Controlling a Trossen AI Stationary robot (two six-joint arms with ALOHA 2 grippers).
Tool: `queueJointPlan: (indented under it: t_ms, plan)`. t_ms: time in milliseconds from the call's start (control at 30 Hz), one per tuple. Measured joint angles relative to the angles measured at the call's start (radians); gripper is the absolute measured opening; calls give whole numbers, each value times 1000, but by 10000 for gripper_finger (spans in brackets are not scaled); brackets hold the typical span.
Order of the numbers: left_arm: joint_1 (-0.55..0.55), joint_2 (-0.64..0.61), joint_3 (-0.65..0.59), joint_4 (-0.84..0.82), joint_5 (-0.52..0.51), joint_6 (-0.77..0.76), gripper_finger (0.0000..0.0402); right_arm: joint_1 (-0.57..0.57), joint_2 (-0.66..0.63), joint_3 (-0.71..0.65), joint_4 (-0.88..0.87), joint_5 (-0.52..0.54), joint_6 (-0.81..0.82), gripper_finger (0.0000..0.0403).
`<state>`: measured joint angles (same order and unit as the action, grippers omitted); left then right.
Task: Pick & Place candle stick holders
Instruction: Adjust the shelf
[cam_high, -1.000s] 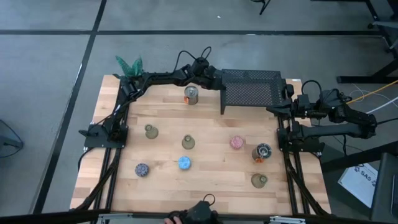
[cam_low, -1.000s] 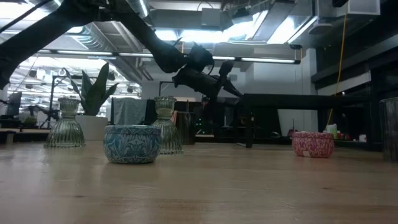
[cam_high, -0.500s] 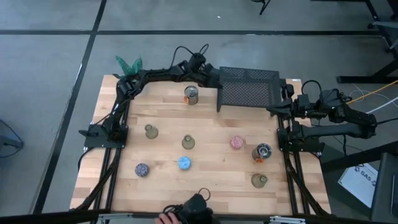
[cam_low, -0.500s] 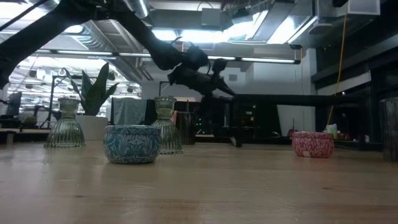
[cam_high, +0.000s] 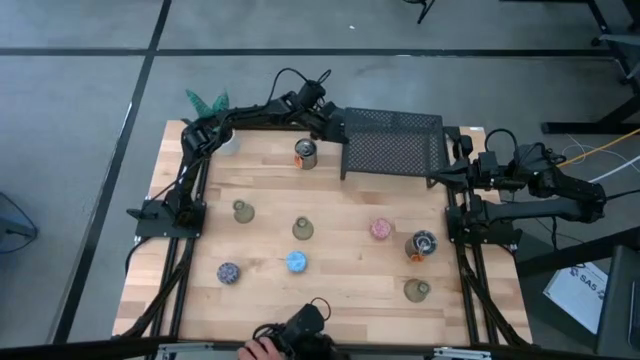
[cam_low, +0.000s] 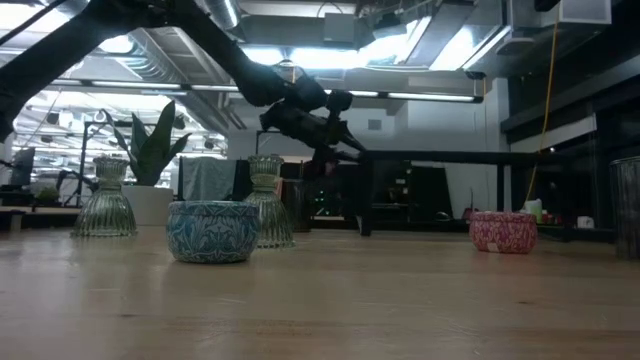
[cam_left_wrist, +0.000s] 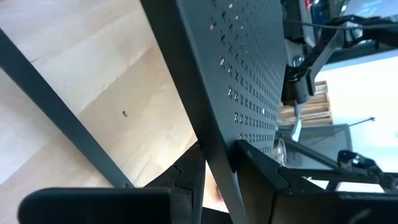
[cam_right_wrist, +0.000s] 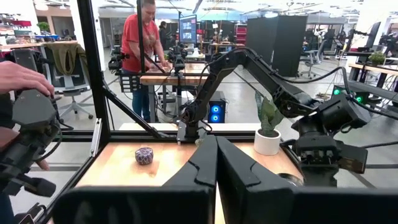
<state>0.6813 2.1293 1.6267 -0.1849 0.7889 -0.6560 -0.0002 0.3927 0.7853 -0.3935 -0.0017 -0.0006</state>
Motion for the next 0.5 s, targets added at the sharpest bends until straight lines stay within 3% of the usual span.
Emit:
queueJointPlan:
  t_ms: [500]
  plan:
    - [-19, -31, 0, -133, 15, 40, 69, 0, 0, 0, 0, 0, 0, 7]
